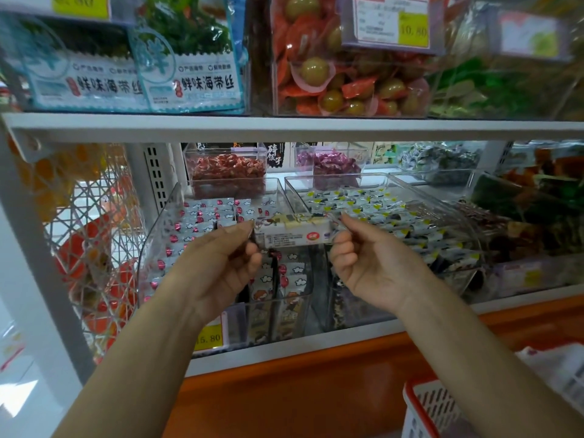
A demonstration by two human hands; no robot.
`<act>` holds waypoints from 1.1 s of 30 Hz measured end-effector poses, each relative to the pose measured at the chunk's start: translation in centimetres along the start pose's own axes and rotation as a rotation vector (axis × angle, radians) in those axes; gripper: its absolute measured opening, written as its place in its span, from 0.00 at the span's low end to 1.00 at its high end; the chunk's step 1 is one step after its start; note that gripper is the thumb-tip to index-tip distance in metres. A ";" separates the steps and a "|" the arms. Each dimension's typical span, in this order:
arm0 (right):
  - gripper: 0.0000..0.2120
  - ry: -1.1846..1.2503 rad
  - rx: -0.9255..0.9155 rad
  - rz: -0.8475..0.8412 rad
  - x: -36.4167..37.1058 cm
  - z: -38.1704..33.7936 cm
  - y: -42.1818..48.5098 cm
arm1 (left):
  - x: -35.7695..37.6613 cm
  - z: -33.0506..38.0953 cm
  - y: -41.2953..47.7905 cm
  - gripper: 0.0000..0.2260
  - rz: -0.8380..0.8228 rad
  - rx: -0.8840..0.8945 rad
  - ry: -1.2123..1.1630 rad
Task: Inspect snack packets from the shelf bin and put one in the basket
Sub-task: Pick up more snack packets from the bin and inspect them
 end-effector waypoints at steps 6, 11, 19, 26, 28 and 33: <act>0.05 0.121 0.039 -0.051 0.4 0.3 -0.1 | 0.1 0.1 -0.3 0.11 -0.005 -0.032 -0.079; 0.06 0.081 0.000 -0.039 0.1 0.2 0.1 | 0.4 0.6 -0.7 0.04 -0.085 0.046 0.057; 0.05 -0.589 -0.556 -0.062 -0.2 -1.3 -0.2 | 0.4 0.9 -1.0 0.09 -0.047 0.118 0.267; 0.07 -0.669 -0.572 -0.101 0.4 -1.1 -0.7 | 0.8 0.9 -1.6 0.06 -0.126 0.168 0.343; 0.05 -0.742 -0.614 -0.076 0.3 -1.0 -0.7 | 0.8 0.9 -1.6 0.11 -0.110 0.190 0.372; 0.04 -0.821 -0.684 -0.107 0.6 -0.9 -0.8 | 0.9 0.8 -1.6 0.16 -0.100 0.242 0.441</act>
Point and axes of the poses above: each hand's wrist, its own y-axis towards the middle knuckle, its own x-axis out of the palm, z = x × y, the point moved 4 cm from there along y, towards the middle knuckle, and after that the axes turned 7 degrees about -x, right-handed, at the moved point
